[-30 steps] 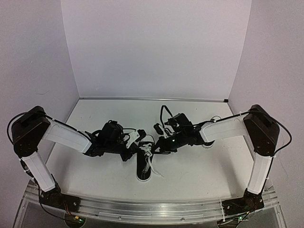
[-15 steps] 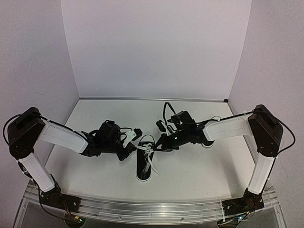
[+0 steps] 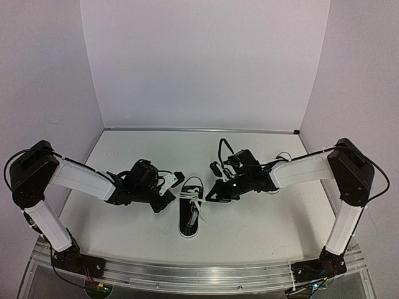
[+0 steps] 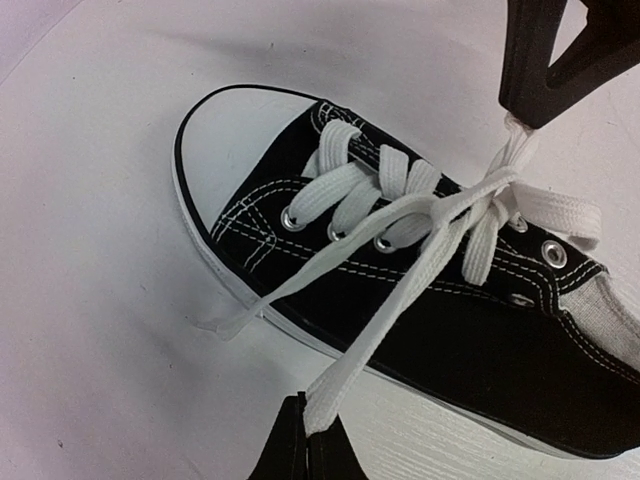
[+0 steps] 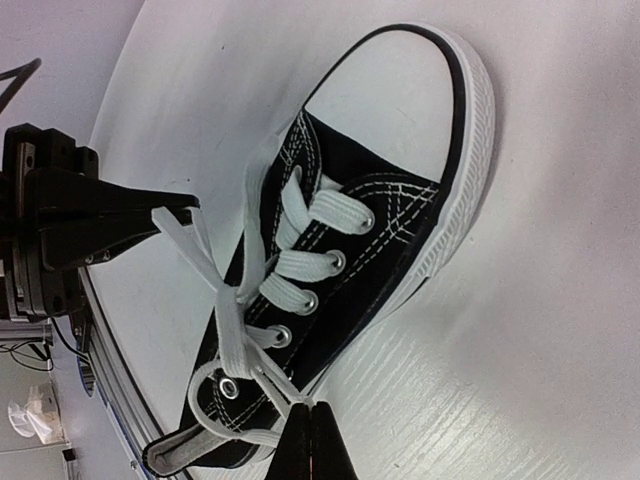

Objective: Tie the shoes

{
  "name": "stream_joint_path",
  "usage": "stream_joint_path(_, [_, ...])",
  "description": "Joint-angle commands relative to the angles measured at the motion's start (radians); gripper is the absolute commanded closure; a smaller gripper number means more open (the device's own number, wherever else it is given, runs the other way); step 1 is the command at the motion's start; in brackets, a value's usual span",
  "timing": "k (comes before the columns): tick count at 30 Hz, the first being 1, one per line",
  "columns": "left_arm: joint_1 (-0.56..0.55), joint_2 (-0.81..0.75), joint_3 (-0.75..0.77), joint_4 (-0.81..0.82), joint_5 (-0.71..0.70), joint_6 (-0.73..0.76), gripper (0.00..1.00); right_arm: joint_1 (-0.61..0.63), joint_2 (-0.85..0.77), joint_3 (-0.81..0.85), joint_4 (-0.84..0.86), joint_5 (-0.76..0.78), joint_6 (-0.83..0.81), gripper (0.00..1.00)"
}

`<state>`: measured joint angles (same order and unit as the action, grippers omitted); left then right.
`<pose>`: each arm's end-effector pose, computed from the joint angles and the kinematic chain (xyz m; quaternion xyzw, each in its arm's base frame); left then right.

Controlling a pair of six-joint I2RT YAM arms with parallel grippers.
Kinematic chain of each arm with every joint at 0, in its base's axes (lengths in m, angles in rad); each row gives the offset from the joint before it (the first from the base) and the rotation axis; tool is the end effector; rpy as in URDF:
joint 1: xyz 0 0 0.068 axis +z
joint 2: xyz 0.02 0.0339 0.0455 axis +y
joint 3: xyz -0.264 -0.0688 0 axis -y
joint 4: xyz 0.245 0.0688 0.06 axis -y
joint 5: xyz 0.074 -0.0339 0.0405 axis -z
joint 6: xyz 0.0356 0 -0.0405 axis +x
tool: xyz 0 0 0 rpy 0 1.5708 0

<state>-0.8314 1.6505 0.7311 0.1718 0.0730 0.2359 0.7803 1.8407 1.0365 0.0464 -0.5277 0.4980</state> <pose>0.2121 -0.2364 0.1438 0.4785 0.7811 -0.1493 0.3724 0.2572 0.2798 0.1611 -0.2268 0.8634 0.4200 0.1635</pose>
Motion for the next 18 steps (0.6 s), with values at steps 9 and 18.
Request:
stream_joint_path(9, [0.041, -0.012, 0.042, -0.058, -0.057, -0.021, 1.00, -0.040, -0.100, -0.075, -0.003, 0.064, -0.009, 1.00])
stream_joint_path(18, [0.044, -0.008, 0.063, -0.104, -0.064, -0.035, 1.00, -0.051, -0.107, -0.108, -0.005, 0.072, -0.011, 1.00])
